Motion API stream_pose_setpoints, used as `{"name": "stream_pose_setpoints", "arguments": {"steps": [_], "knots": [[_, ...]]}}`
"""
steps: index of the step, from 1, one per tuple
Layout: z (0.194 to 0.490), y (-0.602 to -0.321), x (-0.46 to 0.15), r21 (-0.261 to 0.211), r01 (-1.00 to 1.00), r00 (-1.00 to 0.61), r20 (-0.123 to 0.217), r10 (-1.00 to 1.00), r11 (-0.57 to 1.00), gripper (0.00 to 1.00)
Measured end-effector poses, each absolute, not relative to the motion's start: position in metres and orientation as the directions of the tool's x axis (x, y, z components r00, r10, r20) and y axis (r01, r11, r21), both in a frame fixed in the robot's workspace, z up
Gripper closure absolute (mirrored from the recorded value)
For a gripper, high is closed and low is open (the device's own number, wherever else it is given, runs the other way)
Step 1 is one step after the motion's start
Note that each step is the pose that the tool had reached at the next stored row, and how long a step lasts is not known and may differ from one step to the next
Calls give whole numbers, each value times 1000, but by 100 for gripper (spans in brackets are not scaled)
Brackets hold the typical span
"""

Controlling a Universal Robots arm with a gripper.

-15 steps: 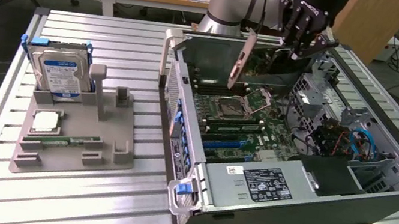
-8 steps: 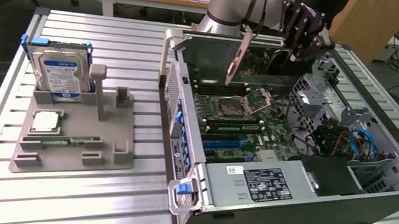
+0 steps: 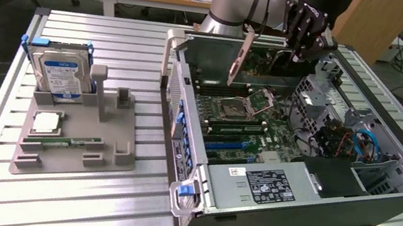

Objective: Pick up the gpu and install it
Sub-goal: 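Insert the gpu into the slot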

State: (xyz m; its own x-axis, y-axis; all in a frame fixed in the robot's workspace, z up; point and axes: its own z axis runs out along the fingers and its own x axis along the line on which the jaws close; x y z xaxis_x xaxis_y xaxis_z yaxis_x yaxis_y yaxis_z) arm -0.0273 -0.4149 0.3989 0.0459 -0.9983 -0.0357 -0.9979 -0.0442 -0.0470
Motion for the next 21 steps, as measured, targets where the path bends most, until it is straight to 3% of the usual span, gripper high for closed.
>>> {"name": "stream_pose_setpoints", "arguments": {"steps": [21], "knots": [[398,-415,-27,-47,-998,-35,-35,-999,37,73]]}}
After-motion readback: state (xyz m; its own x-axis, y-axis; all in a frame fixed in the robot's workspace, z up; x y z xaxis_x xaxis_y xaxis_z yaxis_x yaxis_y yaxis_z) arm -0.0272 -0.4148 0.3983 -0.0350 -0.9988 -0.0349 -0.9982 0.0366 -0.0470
